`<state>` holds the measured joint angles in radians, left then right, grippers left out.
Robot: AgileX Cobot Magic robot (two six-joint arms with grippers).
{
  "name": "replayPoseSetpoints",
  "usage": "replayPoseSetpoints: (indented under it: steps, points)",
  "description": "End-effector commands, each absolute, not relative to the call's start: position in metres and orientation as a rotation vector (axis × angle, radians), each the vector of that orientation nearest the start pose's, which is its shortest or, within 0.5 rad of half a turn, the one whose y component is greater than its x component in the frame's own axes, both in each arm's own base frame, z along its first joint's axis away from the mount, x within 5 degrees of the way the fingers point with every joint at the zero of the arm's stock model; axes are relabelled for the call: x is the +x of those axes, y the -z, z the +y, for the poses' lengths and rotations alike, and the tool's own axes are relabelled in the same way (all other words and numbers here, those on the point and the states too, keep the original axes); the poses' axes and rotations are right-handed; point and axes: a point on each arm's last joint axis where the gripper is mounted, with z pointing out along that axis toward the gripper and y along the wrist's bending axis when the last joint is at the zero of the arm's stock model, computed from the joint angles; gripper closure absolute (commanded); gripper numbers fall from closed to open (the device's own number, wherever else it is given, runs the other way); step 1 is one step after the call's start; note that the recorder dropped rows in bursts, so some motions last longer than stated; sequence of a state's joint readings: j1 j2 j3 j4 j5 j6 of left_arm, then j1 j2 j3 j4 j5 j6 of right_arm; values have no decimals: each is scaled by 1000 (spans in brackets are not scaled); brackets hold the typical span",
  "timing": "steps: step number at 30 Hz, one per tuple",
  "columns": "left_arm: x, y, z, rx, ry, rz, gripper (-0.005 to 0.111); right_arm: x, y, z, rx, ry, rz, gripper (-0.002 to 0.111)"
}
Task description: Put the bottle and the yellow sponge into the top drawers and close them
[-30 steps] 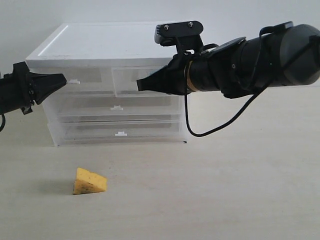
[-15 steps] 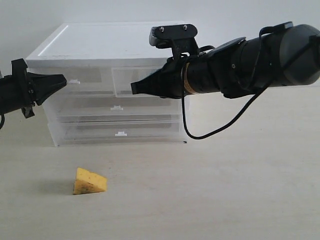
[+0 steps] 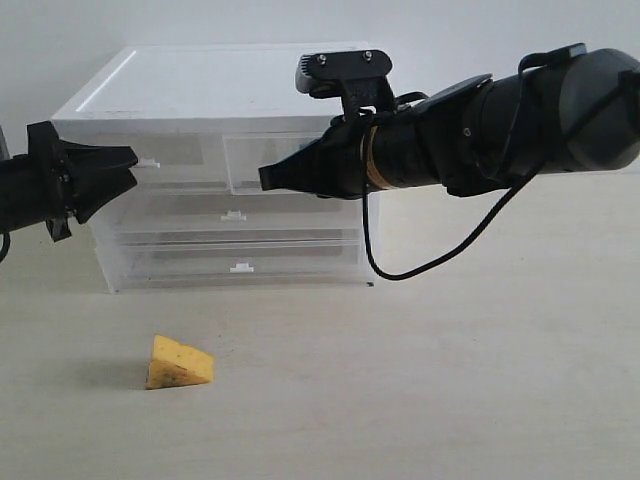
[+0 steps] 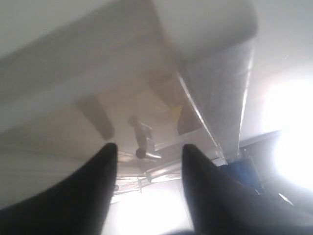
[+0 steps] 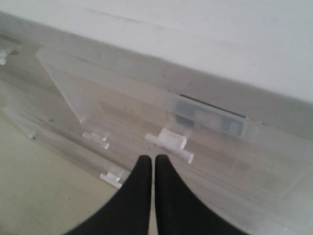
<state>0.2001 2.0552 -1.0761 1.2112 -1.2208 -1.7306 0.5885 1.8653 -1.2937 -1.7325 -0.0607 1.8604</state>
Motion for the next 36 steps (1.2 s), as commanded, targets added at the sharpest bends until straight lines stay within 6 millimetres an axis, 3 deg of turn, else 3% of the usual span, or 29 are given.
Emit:
replayPoseSetpoints:
  steps: [1,12,20,31,36]
  points:
    - [392,-170,-13,-163,1470,1847,51,355,-246,246,-533,-505,2023,108]
    - [396,-174,-22,-180,1475,1791,58,354,-246,247,-556,-528,2024,108]
    - [399,-162,-21,-203,1458,1811,103,354,-246,248,-557,-530,2024,108]
    - [397,-162,-22,-175,1467,1815,103,363,-246,237,-456,-389,2007,108]
    - [396,-161,-23,-165,1470,1827,103,363,-248,243,-491,-444,2005,108]
